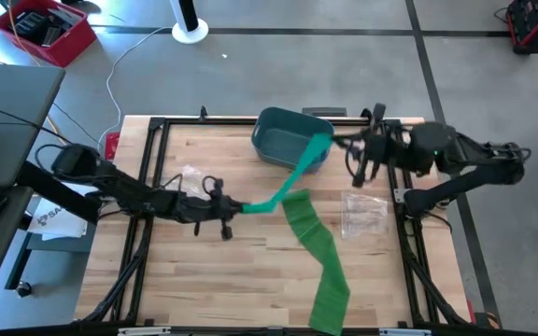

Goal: Roll bandage
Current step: Roll the light green bandage

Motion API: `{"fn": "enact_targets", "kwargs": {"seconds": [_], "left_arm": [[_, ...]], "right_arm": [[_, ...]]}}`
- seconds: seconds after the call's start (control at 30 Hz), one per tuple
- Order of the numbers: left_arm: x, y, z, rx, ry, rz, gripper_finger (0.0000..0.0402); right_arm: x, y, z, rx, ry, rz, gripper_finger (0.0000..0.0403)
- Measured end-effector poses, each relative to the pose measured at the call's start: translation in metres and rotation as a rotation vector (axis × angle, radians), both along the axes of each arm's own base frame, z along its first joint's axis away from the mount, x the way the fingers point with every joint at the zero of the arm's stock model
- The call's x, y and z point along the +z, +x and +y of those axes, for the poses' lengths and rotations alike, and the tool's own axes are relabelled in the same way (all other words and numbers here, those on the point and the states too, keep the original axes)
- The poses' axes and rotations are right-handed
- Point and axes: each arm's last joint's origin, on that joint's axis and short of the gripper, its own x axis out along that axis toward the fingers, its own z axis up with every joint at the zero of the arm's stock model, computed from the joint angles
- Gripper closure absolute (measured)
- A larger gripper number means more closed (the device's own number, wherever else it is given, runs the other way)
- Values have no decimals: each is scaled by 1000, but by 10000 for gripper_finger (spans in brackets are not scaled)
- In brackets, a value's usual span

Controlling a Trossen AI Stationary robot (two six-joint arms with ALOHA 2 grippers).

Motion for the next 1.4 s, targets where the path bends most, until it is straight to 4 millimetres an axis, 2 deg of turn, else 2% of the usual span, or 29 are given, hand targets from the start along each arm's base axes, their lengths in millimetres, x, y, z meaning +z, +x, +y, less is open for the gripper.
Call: {"fn": "enact_targets", "kwargs": {"seconds": [0.2, 0.3, 0.53, 0.7, 0.9, 1.1, 1.27, 1.4], "left_arm": [[10, 33, -15, -139, 3, 1, 400], [11, 43, -19, -175, 24, 7, 401], [23, 55, -29, -401, -85, -25, 401], [37, 59, -36, -543, -177, -72, 401], [61, 58, -46, -655, -132, -257, 401], [96, 42, -57, -723, -20, -486, 401], [120, 21, -65, -693, 66, -571, 401], [136, 4, -71, -590, 181, -613, 401]], "right_arm": [[-1, 2, -32, -150, 1, 8, 403], [-2, 1, -43, -200, 1, 10, 403], [-5, -4, -75, -355, 9, 34, 403], [-20, 0, -102, -377, 119, 105, 403], [-59, 25, -127, -327, 284, 298, 403], [-116, 58, -137, -270, 364, 448, 403], [-162, 76, -129, -224, 407, 499, 403], [-187, 86, -109, -168, 425, 514, 403]]}}
